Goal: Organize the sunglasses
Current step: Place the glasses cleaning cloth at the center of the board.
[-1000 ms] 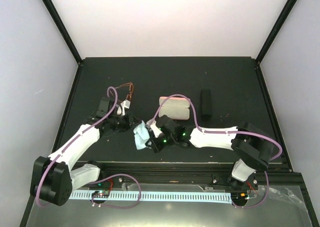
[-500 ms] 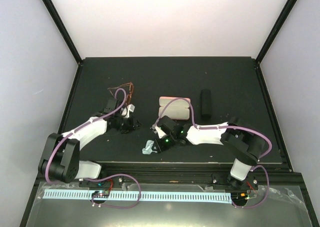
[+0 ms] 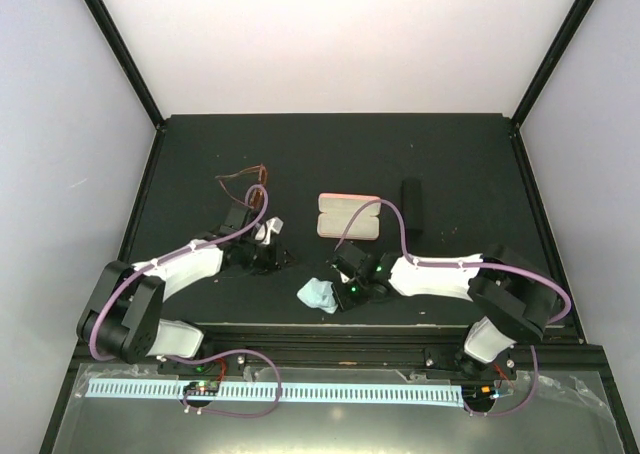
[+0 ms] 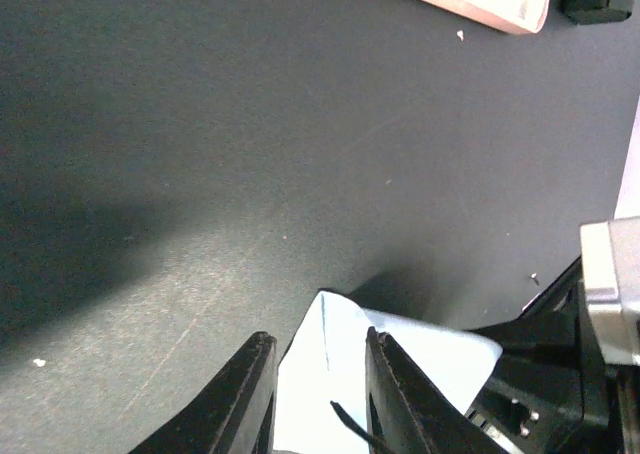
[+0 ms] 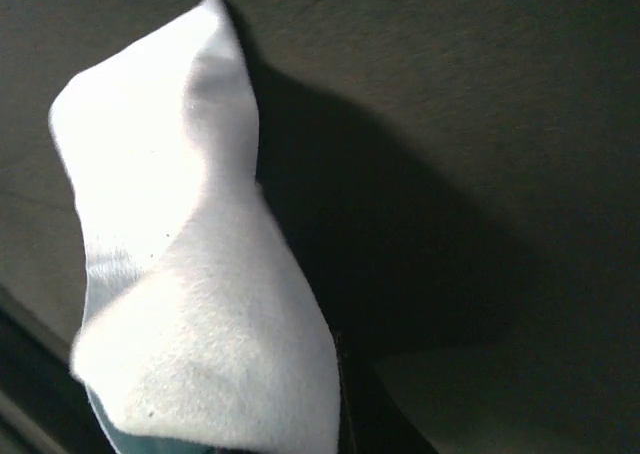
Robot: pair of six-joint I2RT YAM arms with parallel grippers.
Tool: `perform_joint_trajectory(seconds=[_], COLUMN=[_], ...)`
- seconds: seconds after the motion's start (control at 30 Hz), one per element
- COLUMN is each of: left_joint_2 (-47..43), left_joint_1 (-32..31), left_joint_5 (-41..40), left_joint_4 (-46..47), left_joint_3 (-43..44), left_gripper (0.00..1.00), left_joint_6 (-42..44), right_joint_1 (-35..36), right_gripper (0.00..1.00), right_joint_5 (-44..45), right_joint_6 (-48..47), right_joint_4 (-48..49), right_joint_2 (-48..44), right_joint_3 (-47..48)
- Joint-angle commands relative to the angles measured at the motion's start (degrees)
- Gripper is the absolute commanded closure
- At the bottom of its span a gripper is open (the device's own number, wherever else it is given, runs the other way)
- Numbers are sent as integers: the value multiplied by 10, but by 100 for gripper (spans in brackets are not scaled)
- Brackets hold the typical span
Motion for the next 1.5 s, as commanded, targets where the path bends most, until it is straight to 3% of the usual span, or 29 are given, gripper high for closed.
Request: perform_joint_trajectory(seconds=[0.0,0.13,0.33,0.47,0.8,0.97,1.23,1.47], left_joint_2=[9,7,17,25,40,62,81,47], left_joint_1=[-23,-42,-83,-107,-136,-148,-148,-148], left_joint_5=[3,0,12,20,47,46,-58,-162], left_joint_4=[34,36,55,81,133,148,101,17], left_joint_3=[0,-3,-6,-17,-54,-68,-65,-40], left_gripper=[73,72,73,76,82,82,85,90], left_joint_6=[-3,-1,-2,-16,-40,-45,-40,-27], right_joint_1=[-3,-3,-3,-4,-5,-9,-13,-15], right_gripper=[94,82,50,43,47,57,72,90], right_joint_5=[117,168,262,284,249,265,342,375], right_joint_6=[-2,1,7,-5,-45,-50,-57,-63], right_joint_4=[-73,-93,-123,-117,-48,-39,-57,-91], right_joint_2=[1,7,-15,-9,18,44,78,72], right_joint_3=[10,17,26,38,49,71,104,144])
